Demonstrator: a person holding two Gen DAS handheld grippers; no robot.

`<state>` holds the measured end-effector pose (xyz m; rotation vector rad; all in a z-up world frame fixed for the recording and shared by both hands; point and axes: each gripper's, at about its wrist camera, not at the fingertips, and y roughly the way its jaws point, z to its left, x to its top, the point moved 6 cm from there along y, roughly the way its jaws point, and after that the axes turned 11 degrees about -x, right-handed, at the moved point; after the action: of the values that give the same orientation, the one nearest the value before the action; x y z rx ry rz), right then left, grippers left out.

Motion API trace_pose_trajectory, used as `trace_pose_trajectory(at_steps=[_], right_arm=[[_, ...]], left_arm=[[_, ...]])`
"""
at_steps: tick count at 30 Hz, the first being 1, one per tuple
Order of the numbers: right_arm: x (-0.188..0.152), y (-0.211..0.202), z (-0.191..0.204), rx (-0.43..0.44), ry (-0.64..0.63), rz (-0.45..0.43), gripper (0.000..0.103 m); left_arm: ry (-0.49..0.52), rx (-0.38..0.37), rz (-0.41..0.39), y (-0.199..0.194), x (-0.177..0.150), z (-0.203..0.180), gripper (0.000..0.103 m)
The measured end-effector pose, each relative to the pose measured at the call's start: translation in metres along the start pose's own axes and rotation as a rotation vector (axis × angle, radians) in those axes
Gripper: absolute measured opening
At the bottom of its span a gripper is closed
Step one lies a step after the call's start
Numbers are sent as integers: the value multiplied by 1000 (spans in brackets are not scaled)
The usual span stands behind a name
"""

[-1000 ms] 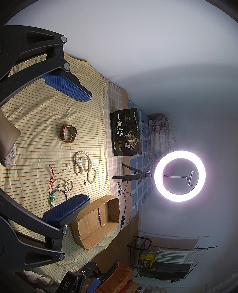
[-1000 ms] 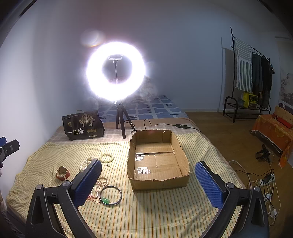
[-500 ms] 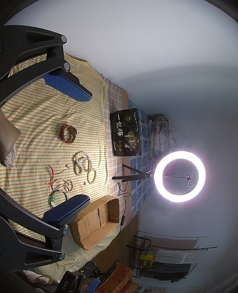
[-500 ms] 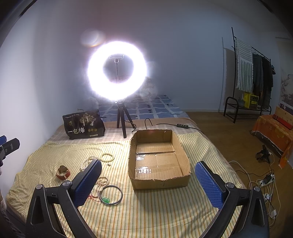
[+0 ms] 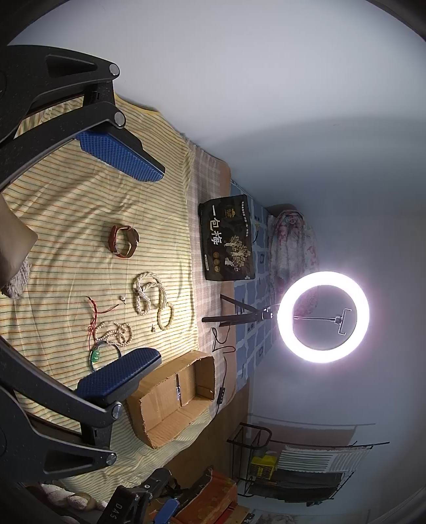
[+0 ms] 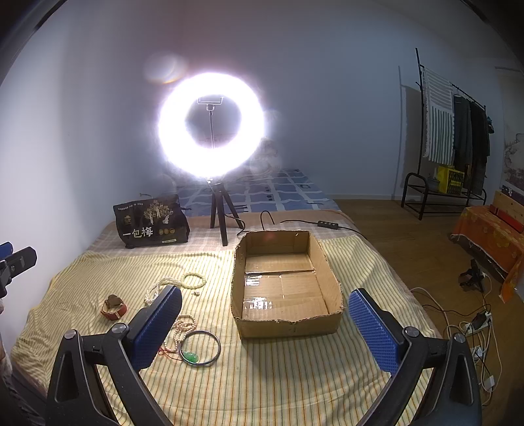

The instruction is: Organize jewelry

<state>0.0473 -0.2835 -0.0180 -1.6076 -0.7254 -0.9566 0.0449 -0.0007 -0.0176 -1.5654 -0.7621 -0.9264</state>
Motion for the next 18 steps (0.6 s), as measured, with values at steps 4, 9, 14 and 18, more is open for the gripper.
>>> trace_pose_trajectory(at_steps=[4, 9, 14, 18], right_arm=[[0, 1, 1, 3, -2, 1, 103], [-1, 0, 4, 9, -8, 3, 103], [-3, 2, 8, 20, -24, 12, 103], [-5, 5, 13, 35, -48, 20, 103]], left_arm=[[-1, 4, 3, 2, -4, 4, 103], [-2, 12, 8, 3, -6, 7, 103], [-6, 27, 27, 8, -7, 14, 103], [-12, 43, 65, 17, -12, 24, 103]])
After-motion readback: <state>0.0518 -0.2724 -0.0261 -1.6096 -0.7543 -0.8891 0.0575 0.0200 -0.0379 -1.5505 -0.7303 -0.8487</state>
